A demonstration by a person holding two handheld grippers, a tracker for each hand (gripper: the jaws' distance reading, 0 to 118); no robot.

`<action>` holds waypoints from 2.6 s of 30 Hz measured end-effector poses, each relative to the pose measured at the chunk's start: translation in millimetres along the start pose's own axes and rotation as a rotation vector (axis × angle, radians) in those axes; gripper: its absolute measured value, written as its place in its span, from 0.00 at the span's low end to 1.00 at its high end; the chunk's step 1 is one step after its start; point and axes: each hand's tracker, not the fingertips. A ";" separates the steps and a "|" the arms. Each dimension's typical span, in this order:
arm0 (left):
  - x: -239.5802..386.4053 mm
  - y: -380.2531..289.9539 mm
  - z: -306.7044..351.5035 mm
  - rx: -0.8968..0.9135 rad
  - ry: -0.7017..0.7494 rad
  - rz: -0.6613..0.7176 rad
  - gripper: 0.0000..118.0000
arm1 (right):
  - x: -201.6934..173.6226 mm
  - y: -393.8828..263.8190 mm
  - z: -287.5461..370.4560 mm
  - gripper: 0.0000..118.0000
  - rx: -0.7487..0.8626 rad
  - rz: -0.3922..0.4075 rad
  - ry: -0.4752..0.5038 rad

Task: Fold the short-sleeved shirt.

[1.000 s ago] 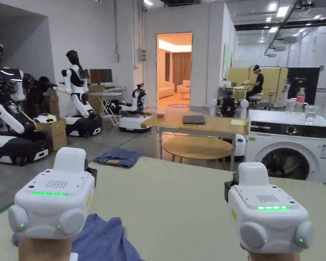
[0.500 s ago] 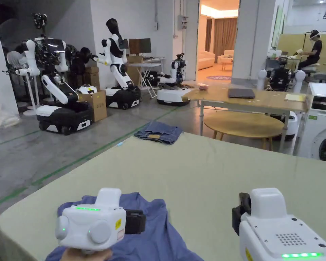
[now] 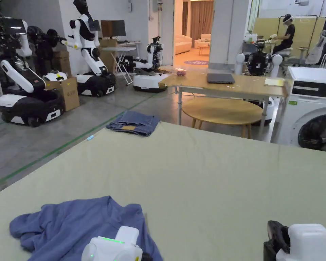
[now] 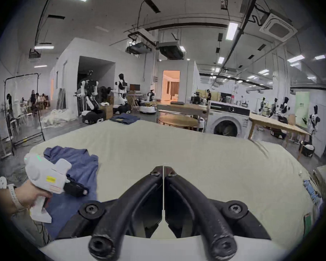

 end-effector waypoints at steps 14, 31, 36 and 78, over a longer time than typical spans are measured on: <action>99.9 41.8 110.6 0.277 -0.203 -0.054 0.00 | 114.7 8.4 84.8 0.00 0.012 -0.118 -0.189; 525.8 38.4 121.5 0.168 -0.580 -0.418 0.00 | 295.4 -31.0 214.4 0.00 -0.040 -0.154 -0.534; 558.8 -3.1 64.3 0.092 -0.534 -0.444 0.38 | 319.8 -54.6 220.7 0.00 -0.092 -0.192 -0.552; 92.2 -62.0 53.3 -0.039 -0.040 -0.081 0.92 | 240.7 -90.5 153.7 0.00 -0.188 -0.176 -0.368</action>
